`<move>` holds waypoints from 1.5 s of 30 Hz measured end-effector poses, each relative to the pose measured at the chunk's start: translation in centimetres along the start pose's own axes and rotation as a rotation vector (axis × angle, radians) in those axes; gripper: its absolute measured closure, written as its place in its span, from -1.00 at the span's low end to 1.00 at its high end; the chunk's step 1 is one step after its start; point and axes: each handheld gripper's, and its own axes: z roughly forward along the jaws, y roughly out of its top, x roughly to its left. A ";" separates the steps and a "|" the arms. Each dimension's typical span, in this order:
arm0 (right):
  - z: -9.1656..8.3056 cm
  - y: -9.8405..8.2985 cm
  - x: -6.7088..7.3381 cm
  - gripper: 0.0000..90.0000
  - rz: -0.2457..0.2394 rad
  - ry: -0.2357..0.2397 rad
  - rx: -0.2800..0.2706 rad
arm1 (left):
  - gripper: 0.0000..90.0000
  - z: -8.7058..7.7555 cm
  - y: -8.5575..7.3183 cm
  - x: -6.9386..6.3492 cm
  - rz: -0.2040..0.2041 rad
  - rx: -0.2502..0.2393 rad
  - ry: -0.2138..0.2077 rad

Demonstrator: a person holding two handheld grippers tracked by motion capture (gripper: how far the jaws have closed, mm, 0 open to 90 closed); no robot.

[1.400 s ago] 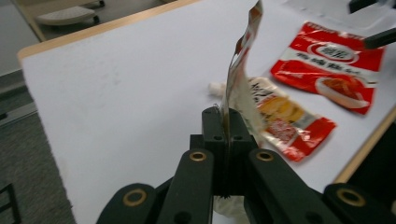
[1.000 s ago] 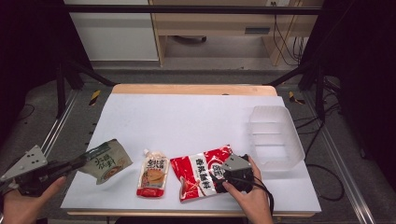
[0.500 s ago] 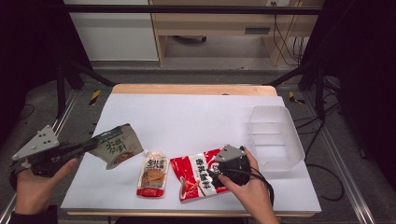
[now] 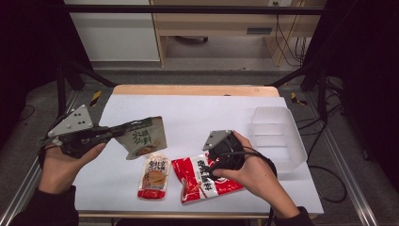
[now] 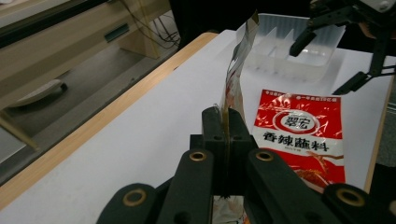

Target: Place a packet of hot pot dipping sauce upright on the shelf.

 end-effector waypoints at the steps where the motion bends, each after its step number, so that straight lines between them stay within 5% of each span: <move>1: 0.0 0.0 0.0 -0.73 0.000 0.000 0.000 | 1.00 0.0 0.0 0.0 0.000 0.000 0.000; 6: -1.3 2.1 -2.1 -0.73 -0.037 0.006 0.024 | 1.00 2.0 1.7 -0.2 0.044 0.019 -0.042; 17: -2.4 5.2 -4.2 -0.79 -0.146 0.073 0.115 | 1.00 5.7 2.5 -0.4 0.089 0.072 -0.097; 25: -1.9 6.1 -5.0 -0.63 -0.149 0.090 0.095 | 1.00 8.2 2.5 -1.1 0.107 0.091 -0.150; 32: -1.6 6.8 -4.7 -0.24 -0.180 0.104 0.075 | 1.00 10.0 2.6 -2.5 0.122 0.094 -0.190; 45: -0.6 6.4 -3.4 0.61 -0.223 0.174 0.131 | 1.00 11.5 2.4 -4.3 0.137 0.093 -0.237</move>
